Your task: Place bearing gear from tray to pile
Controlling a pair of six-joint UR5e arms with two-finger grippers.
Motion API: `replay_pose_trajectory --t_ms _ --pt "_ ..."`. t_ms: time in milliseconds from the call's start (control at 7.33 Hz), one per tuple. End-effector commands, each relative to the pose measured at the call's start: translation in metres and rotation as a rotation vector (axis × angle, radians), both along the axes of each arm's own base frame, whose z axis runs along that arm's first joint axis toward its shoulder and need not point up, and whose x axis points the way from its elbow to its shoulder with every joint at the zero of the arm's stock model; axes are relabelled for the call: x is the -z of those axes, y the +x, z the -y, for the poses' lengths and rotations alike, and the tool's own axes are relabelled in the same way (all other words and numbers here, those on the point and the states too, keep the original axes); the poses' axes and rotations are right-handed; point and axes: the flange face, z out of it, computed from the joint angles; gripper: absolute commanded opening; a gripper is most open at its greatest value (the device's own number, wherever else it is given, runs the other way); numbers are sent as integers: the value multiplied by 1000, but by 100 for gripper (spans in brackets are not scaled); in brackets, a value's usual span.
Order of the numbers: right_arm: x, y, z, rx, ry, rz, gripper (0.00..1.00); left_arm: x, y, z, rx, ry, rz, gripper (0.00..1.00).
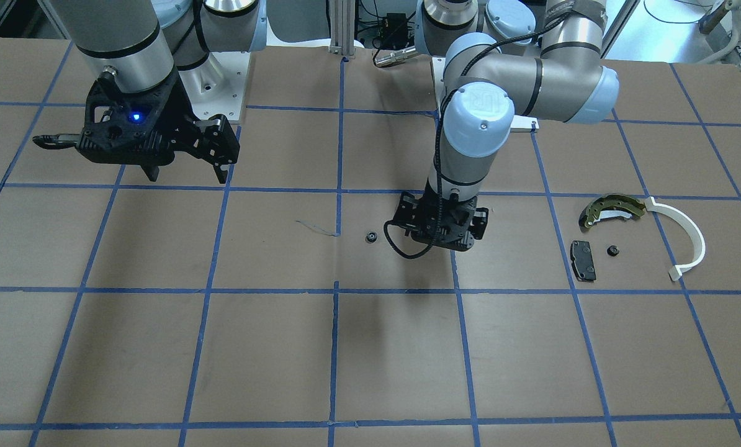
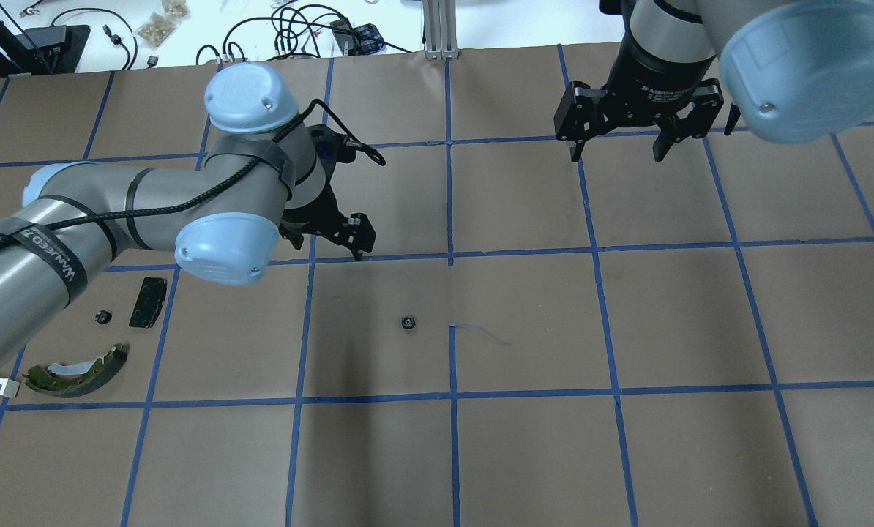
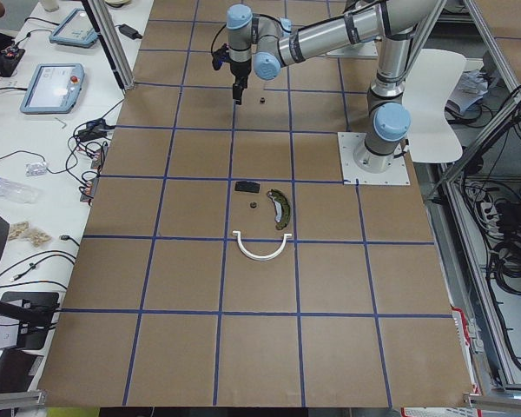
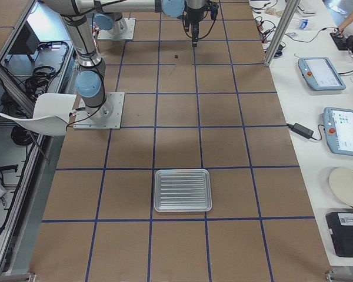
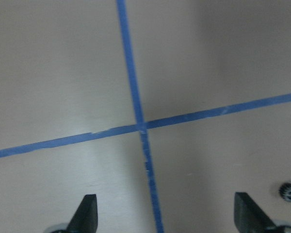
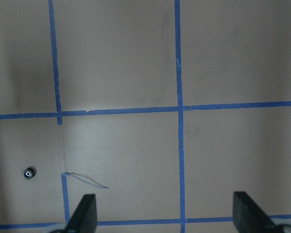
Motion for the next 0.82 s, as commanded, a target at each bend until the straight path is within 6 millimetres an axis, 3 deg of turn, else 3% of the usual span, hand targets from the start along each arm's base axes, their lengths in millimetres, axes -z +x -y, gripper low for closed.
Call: replay_pose_trajectory --t_ms 0,136,682 --pt "0 -1 0 2 4 -4 100 28 -29 -24 -14 36 -14 100" --pt "0 -1 0 2 1 -4 100 37 -44 -27 -5 13 -55 100" --pt "-1 -2 -1 2 0 -5 100 77 -68 -28 31 55 -66 100"
